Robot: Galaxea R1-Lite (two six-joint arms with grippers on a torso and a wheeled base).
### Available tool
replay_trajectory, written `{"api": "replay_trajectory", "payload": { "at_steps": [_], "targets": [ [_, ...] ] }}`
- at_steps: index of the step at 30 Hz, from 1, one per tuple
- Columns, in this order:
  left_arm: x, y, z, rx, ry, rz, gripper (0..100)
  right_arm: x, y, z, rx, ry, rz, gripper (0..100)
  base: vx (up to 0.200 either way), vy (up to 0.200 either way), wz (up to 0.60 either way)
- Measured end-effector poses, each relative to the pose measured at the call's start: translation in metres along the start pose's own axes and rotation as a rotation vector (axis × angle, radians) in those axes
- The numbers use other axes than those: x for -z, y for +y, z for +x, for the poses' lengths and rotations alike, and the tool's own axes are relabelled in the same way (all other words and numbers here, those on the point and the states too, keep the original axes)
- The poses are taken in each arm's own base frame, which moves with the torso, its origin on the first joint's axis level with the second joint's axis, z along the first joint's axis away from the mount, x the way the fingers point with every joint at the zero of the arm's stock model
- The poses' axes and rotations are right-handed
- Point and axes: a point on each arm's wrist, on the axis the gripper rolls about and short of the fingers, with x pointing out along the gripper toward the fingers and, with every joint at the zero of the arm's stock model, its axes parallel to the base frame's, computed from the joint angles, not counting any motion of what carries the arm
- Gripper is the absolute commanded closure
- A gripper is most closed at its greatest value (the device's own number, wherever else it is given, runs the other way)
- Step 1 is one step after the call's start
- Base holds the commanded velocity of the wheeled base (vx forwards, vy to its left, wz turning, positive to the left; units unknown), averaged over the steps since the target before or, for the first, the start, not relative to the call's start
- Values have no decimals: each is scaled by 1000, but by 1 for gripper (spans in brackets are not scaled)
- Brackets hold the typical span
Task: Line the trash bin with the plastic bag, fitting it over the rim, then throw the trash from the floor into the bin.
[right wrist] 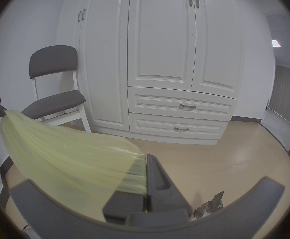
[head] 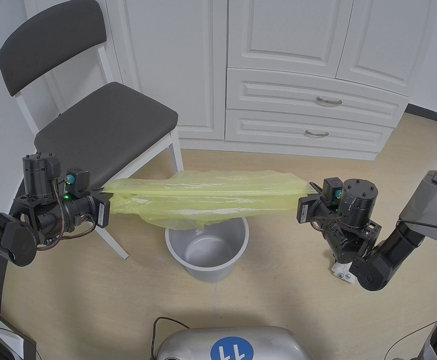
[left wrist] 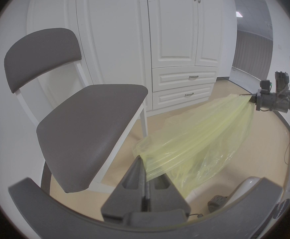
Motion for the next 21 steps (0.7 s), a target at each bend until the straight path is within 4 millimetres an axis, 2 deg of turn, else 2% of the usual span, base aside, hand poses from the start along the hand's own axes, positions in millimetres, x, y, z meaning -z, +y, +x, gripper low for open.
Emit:
{"api": "replay_trajectory", "payload": {
  "at_steps": [9, 18, 21],
  "targets": [
    [2, 3, 0, -7, -2, 2, 100, -1, -3, -1, 7, -15, 0, 100, 0, 0, 0],
    [2, -4, -1, 8, -9, 12, 100, -1, 1, -3, 1, -36, 9, 100, 0, 0, 0],
    [-2, -8, -1, 9, -62, 22, 100, -2, 3, -4, -6, -46, 14, 100, 0, 0, 0]
  ]
}}
